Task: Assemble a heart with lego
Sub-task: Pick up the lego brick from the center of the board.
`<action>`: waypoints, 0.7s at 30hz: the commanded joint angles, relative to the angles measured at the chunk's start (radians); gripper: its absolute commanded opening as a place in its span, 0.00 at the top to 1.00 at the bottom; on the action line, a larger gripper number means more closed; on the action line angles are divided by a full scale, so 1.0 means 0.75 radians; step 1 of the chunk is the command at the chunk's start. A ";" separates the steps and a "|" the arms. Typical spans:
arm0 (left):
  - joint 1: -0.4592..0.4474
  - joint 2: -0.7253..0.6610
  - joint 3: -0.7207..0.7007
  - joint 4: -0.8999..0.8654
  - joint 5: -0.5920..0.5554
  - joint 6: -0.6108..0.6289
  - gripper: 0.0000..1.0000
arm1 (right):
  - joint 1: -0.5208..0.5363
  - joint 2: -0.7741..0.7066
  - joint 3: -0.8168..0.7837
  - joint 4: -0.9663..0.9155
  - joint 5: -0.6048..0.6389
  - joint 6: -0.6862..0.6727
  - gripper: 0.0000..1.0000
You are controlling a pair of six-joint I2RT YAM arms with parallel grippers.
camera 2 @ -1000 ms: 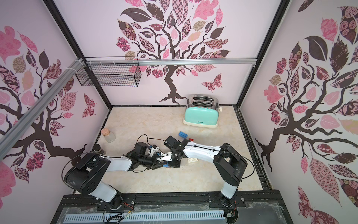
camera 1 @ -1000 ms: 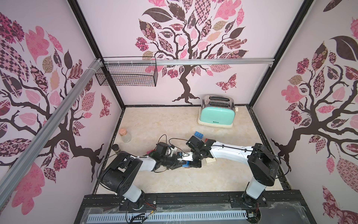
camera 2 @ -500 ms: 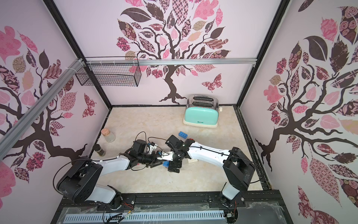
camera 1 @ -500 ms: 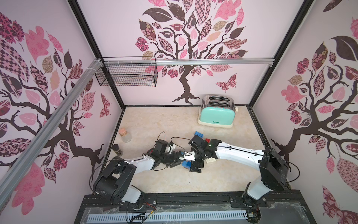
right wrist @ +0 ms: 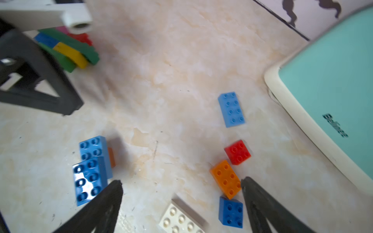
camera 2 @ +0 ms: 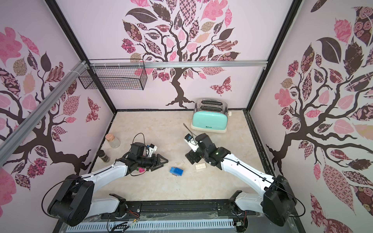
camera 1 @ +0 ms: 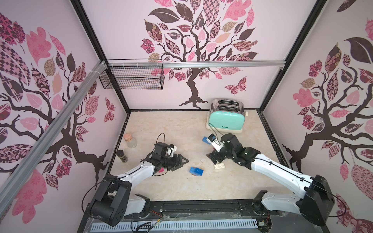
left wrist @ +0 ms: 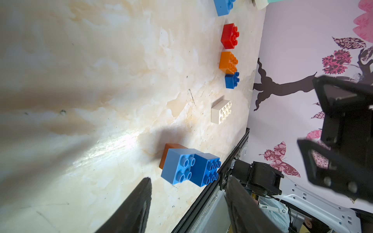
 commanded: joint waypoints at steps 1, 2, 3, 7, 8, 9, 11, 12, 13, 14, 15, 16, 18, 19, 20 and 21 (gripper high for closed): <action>0.010 0.014 0.025 -0.054 0.034 0.057 0.38 | -0.146 0.107 0.075 -0.043 0.019 0.162 0.07; 0.015 0.021 0.027 -0.058 0.044 0.068 0.38 | -0.150 0.159 0.105 -0.065 0.019 0.145 0.07; 0.021 0.028 0.031 -0.073 0.047 0.080 0.38 | -0.150 0.223 0.151 -0.113 0.003 0.119 0.06; 0.031 0.028 0.032 -0.078 0.046 0.076 0.38 | -0.150 0.511 0.341 -0.298 0.053 0.115 0.07; 0.031 0.021 0.029 -0.071 0.047 0.070 0.38 | -0.150 0.568 0.363 -0.316 0.052 0.106 0.08; 0.031 0.018 0.024 -0.067 0.047 0.067 0.38 | -0.150 0.617 0.380 -0.323 0.042 0.103 0.08; 0.033 0.011 0.017 -0.071 0.051 0.065 0.38 | -0.150 0.680 0.392 -0.325 0.023 0.102 0.08; 0.033 0.008 0.015 -0.070 0.052 0.064 0.38 | -0.152 0.714 0.393 -0.327 0.032 0.101 0.08; 0.033 0.004 0.008 -0.064 0.053 0.061 0.38 | -0.152 0.743 0.397 -0.336 0.042 0.102 0.08; 0.033 0.003 0.004 -0.060 0.054 0.058 0.38 | -0.152 0.764 0.400 -0.346 0.041 0.100 0.08; 0.033 0.003 -0.002 -0.057 0.053 0.055 0.38 | -0.151 0.786 0.401 -0.354 0.030 0.098 0.08; 0.033 0.004 -0.006 -0.052 0.051 0.052 0.38 | -0.152 0.800 0.400 -0.360 0.012 0.102 0.08; 0.033 0.005 -0.009 -0.048 0.048 0.051 0.38 | -0.150 0.806 0.391 -0.368 -0.041 0.101 0.09; 0.035 0.007 -0.011 -0.046 0.043 0.048 0.38 | -0.149 0.804 0.384 -0.371 -0.058 0.106 0.11; 0.035 0.005 -0.010 -0.044 0.040 0.049 0.38 | -0.150 0.800 0.377 -0.375 -0.075 0.109 0.11; 0.035 0.006 -0.013 -0.047 0.039 0.049 0.38 | -0.148 0.792 0.368 -0.376 -0.100 0.111 0.13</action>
